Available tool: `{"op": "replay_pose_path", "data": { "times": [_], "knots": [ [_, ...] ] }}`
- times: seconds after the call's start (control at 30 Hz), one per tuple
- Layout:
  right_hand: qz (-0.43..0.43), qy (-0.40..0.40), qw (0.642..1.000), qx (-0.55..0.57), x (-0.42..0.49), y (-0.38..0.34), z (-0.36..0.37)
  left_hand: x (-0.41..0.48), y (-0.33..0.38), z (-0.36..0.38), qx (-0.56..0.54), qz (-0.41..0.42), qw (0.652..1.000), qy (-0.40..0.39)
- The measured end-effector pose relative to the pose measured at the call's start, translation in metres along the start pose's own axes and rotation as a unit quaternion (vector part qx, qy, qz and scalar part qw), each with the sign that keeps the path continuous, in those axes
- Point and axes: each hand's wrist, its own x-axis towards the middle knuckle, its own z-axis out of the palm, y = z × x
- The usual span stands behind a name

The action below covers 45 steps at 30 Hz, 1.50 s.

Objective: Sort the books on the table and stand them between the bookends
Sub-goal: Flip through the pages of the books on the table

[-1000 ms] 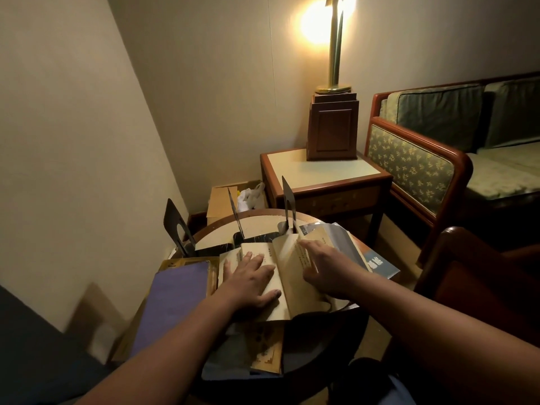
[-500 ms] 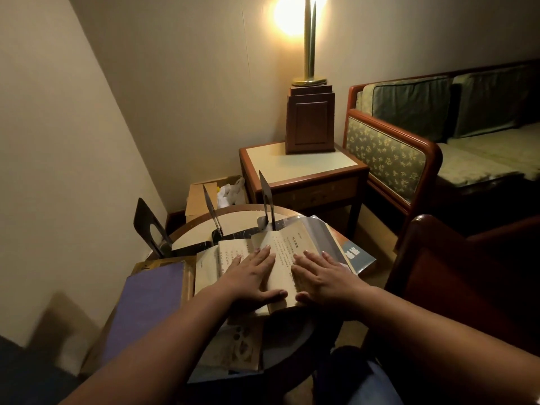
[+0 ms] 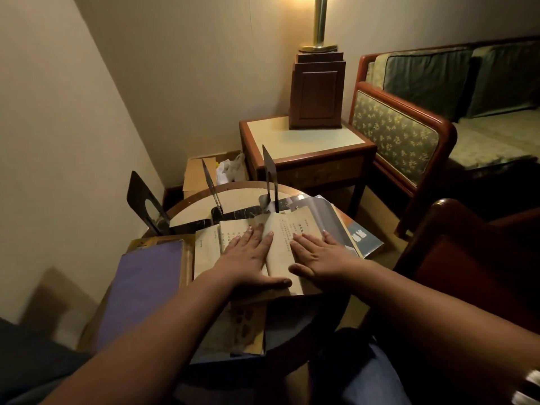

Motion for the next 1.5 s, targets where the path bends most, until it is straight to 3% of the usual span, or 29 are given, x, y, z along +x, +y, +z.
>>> {"op": "replay_pose_path", "data": {
  "times": [0.3, 0.8, 1.23, 1.5],
  "knots": [
    [0.035, 0.053, 0.998, 0.017, 0.065, 0.002, -0.018, -0.002, 0.000, 0.002, -0.007, -0.007, 1.000, -0.001],
    [0.012, 0.029, 0.999, 0.018, -0.054, -0.021, 0.043, 0.003, -0.003, 0.007, -0.009, 0.003, 1.000, -0.008],
    [0.044, 0.075, 0.996, 0.011, 0.044, 0.011, -0.001, 0.000, -0.002, 0.004, 0.001, 0.005, 1.000, -0.016],
    [0.039, 0.105, 0.994, 0.000, 0.050, 0.009, 0.008, -0.005, -0.005, 0.003, 0.011, 0.012, 1.000, 0.014]
  ]
}}
